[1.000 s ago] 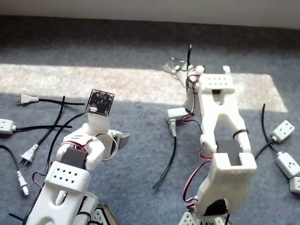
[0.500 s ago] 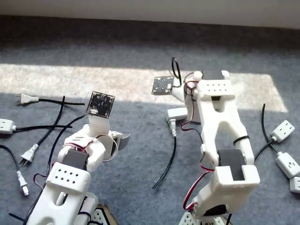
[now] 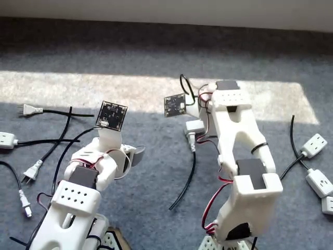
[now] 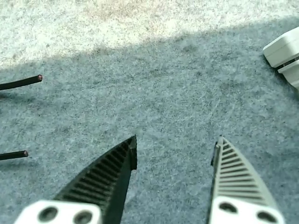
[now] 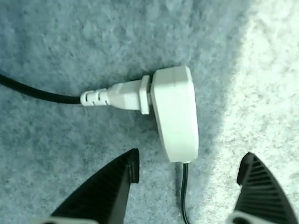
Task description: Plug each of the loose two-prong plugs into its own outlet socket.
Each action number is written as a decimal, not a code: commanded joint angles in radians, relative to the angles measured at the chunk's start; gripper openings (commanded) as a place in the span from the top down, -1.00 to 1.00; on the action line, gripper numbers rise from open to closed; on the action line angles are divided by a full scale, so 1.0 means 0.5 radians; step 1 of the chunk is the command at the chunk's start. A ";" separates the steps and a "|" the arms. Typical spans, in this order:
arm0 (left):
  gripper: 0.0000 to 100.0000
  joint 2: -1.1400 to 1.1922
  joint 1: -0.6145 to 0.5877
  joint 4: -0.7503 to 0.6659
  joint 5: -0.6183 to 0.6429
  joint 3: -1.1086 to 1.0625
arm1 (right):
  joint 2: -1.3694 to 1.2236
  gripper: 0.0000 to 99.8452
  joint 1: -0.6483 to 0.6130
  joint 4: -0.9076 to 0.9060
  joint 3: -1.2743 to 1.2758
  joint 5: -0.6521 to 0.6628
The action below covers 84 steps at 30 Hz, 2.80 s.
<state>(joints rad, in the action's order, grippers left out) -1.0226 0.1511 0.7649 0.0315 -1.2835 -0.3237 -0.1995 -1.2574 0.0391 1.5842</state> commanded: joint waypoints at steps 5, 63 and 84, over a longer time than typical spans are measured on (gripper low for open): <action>0.47 -0.026 -0.008 -0.034 0.006 0.008 | -0.084 0.35 -0.124 0.044 -0.026 0.021; 0.47 -0.011 0.091 -0.077 0.006 -0.014 | 0.281 0.98 0.446 2.082 0.440 -1.992; 0.48 -0.023 0.078 -0.261 0.006 -0.118 | 3.092 0.97 0.416 2.051 3.242 -1.562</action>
<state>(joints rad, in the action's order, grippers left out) -1.0226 0.1788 0.6483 0.0315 -1.3464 1.0388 0.0107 -0.2294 1.5413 0.7925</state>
